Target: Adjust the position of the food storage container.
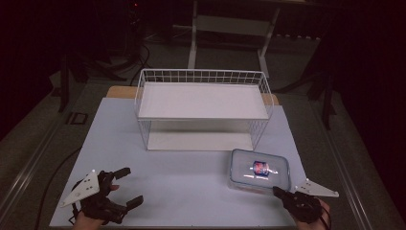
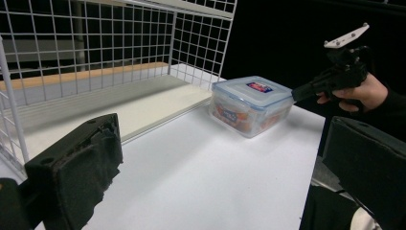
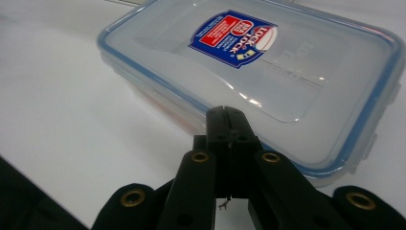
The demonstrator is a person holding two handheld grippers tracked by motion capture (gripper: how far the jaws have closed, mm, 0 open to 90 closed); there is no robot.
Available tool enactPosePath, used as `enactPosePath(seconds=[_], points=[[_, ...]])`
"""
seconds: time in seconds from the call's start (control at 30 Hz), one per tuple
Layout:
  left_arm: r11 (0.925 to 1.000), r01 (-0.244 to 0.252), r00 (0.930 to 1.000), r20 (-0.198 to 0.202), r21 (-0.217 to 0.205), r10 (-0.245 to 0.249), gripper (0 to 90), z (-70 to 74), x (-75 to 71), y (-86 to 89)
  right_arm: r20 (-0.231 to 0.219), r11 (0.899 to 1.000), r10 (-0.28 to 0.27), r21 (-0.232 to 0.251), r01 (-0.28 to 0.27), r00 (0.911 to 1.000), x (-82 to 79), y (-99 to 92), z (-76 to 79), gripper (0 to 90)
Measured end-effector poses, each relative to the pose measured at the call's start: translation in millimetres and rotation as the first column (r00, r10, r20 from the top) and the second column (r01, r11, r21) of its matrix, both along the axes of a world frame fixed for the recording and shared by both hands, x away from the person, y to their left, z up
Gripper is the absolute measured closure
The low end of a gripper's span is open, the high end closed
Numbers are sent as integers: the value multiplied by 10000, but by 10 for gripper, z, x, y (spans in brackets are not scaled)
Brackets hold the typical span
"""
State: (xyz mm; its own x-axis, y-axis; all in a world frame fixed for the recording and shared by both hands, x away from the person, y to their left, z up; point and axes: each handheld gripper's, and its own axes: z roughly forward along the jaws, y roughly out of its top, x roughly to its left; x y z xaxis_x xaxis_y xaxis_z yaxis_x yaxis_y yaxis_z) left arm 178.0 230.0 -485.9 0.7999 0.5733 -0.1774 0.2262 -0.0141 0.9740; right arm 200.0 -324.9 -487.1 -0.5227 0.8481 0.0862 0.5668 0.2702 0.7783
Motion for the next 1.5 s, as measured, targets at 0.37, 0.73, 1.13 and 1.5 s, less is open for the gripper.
enactPosePath(seconds=[0.37,0.73,1.13,1.5], points=[[10000,3,10000,-13,68,-3,0,-2,2,-6,388,9996,-251,144,246,9989,173,-101,113,900],[10000,28,10000,-22,96,-28,0,-6,6,-11,378,9812,-1878,-369,1892,9815,551,-510,105,900],[9999,78,9999,-67,97,-77,0,-13,12,-22,-44,9777,-2010,-632,2004,9796,770,-502,-17,900],[9998,153,9999,-62,151,-152,0,-13,11,-37,-39,9891,-1291,-717,1285,9916,792,-208,-11,900]])
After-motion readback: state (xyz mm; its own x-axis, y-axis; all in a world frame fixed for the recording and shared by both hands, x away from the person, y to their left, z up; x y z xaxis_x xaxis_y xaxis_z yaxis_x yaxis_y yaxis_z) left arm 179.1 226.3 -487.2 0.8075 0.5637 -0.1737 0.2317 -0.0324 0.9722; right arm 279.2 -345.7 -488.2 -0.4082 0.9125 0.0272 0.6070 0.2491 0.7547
